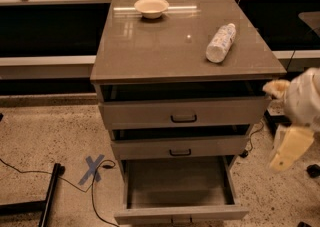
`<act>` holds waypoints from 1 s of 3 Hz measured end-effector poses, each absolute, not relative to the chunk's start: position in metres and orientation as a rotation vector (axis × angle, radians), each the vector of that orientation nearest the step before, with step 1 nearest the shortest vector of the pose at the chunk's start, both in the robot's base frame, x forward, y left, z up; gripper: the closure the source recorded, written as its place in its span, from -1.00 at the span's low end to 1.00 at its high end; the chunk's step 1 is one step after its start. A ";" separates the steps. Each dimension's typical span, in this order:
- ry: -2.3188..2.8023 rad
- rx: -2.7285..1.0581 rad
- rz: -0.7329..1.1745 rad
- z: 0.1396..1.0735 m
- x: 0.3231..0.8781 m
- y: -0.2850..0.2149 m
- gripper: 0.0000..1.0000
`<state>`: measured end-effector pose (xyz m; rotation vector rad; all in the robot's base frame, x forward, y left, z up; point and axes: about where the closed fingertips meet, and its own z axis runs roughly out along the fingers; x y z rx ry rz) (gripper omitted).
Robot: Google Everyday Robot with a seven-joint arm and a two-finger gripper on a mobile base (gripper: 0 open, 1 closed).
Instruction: Close bottom drawer
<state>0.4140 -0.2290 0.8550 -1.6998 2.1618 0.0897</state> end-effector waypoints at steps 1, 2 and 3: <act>2.153 -1.707 0.072 0.826 0.408 -0.235 -1.00; 2.166 -1.734 0.077 0.815 0.411 -0.234 -1.00; 2.139 -1.752 0.163 0.761 0.412 -0.237 -1.00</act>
Offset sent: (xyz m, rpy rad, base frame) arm 0.0026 -0.0051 -0.0543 -0.0421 0.0408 0.0260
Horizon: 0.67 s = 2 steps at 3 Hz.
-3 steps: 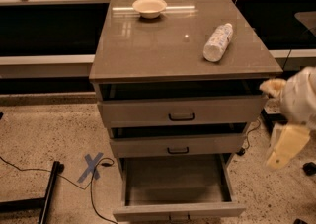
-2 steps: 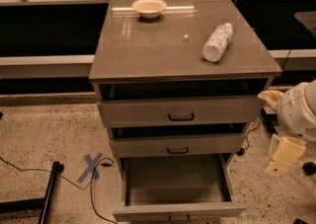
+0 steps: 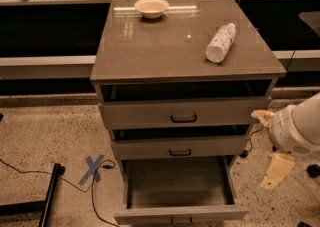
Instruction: Close bottom drawer
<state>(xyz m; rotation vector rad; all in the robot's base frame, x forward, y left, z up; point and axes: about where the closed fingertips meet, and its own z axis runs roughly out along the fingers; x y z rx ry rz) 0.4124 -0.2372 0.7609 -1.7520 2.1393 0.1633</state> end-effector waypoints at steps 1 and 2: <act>2.038 -1.742 0.252 0.686 0.410 -0.245 -1.00; 1.974 -1.799 0.245 0.674 0.411 -0.248 -1.00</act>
Offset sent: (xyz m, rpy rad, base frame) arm -0.0015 -0.0053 -0.0624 0.0816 -0.0170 0.0373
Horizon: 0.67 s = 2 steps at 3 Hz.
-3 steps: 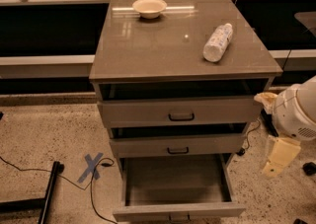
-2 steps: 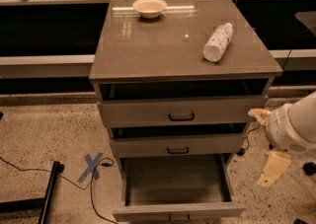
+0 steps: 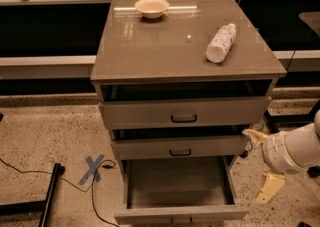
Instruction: Close bottom drawer
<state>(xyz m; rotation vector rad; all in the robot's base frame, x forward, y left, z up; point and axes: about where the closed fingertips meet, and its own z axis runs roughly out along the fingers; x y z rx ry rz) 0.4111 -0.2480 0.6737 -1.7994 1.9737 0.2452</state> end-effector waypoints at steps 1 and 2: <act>1.973 -1.801 0.242 0.675 0.411 -0.248 -1.00; 1.930 -1.812 0.310 0.639 0.417 -0.239 -1.00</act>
Offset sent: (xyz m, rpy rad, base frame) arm 0.0205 0.0246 -0.1175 0.1494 0.0442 0.1154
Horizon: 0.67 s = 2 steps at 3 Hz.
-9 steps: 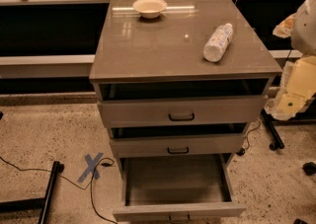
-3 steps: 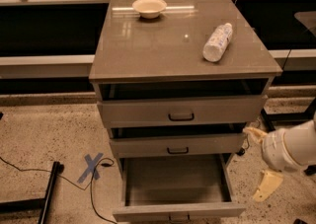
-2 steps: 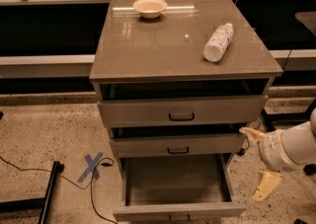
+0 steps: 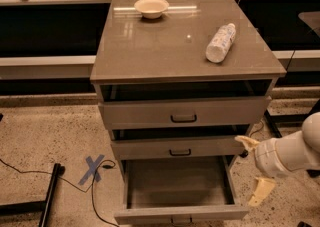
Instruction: Close bottom drawer
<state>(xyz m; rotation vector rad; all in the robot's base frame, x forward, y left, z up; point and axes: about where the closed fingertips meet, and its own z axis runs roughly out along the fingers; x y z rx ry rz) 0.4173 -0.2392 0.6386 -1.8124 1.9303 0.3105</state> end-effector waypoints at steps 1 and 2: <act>1.834 -1.845 0.394 0.576 0.417 -0.221 -1.00; 1.712 -1.895 0.406 0.533 0.411 -0.205 -1.00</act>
Offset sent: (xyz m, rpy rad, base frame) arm -0.0132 0.0506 -0.1542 0.1355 -0.1128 0.2645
